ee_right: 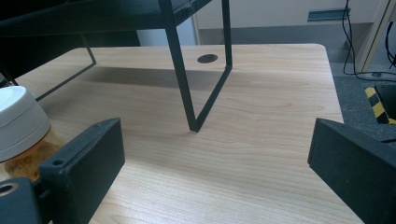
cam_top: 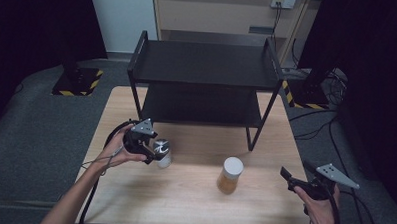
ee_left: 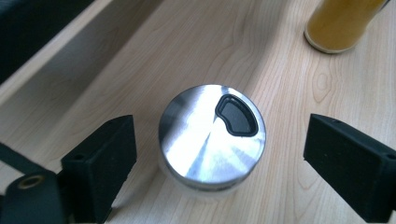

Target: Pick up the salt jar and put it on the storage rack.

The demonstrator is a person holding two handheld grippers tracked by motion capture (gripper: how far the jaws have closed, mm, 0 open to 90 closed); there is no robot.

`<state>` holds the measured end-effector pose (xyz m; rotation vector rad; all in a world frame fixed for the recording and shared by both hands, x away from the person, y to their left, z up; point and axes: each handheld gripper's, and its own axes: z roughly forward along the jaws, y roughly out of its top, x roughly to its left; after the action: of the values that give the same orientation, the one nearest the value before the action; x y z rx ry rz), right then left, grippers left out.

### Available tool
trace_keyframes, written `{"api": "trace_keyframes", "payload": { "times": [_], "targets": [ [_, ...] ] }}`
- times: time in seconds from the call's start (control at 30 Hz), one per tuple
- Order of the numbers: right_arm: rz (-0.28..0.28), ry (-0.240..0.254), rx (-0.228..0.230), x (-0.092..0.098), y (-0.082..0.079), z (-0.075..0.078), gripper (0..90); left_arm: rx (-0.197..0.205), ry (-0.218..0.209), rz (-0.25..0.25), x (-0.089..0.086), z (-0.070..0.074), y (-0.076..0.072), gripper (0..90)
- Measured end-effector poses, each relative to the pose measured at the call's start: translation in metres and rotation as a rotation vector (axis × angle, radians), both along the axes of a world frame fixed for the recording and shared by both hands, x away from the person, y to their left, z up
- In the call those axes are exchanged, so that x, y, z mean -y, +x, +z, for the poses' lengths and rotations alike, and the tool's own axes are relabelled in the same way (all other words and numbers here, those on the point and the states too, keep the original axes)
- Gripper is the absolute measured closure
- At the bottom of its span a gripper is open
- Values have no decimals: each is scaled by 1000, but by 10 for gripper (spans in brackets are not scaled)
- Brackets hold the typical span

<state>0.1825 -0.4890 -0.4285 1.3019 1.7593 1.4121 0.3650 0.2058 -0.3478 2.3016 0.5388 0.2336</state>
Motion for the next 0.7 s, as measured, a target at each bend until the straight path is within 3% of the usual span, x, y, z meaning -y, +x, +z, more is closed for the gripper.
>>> {"api": "trace_keyframes", "payload": {
  "times": [0.03, 0.07, 0.27, 0.37, 0.4, 0.5, 0.57, 0.7],
  "targets": [
    [1, 2, 0, 0, 0, 0, 42, 3, 2, -3, 1, -1, 1, 102],
    [2, 2, 0, 0, 0, 0, 42, 0, -22, 3, 0, -5, 2, 111],
    [0, 1, 0, 0, 0, 0, 42, 5, 3, -11, 8, -12, 6, 173],
    [-2, 2, 0, 0, 0, -1, 42, -1, -19, -4, 7, -18, 6, 211],
    [-3, 2, -1, 0, 0, -1, 41, 6, -2, -17, 7, -17, 7, 238],
    [1, 2, -1, 0, 0, -1, 41, 21, -5, -3, 7, -19, 5, 315],
    [2, 1, 0, 0, 0, -1, 39, 17, -35, 1, 4, -21, 5, 325],
    [5, -1, -1, 0, 1, -1, 29, 23, -20, -9, 4, -18, 6, 335]
  ]
}}
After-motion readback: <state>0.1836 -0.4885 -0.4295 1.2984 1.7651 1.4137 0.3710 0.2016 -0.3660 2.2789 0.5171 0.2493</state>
